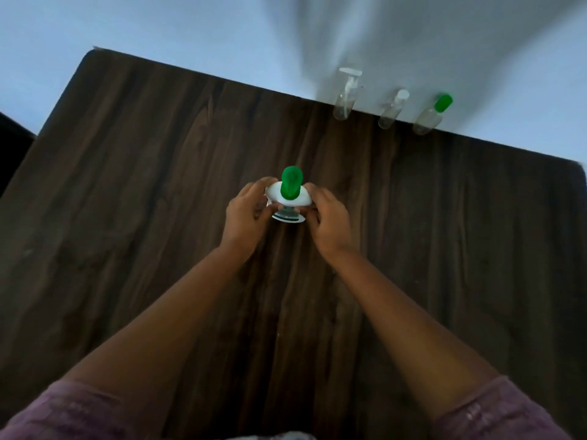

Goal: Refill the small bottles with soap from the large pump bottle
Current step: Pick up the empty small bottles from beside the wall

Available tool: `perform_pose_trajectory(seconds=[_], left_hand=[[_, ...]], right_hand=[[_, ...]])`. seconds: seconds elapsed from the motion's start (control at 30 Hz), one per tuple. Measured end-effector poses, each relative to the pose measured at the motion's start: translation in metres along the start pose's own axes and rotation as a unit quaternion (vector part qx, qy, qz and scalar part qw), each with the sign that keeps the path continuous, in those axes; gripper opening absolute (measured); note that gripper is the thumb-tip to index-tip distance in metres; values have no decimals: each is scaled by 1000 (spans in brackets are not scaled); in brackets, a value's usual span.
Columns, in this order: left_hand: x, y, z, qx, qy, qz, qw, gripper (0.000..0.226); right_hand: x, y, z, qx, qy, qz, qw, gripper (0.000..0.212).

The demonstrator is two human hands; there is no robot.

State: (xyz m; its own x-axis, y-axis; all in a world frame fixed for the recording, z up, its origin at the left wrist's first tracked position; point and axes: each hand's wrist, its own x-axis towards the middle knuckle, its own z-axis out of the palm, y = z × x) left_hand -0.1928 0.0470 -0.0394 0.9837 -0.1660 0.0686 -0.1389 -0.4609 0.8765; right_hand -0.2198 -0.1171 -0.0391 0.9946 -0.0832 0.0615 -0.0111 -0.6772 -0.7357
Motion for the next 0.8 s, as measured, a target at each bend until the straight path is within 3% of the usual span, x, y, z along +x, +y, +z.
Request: perform_pose_trajectory(seconds=[0.37, 0.8], left_hand=[[-138, 2, -12, -32, 4, -28, 999, 42], [-176, 13, -16, 9, -3, -53, 999, 45]], right_hand=[[-131, -20, 1, 9, -63, 6, 998, 40], [-155, -25, -4, 37, -95, -1, 995, 44]])
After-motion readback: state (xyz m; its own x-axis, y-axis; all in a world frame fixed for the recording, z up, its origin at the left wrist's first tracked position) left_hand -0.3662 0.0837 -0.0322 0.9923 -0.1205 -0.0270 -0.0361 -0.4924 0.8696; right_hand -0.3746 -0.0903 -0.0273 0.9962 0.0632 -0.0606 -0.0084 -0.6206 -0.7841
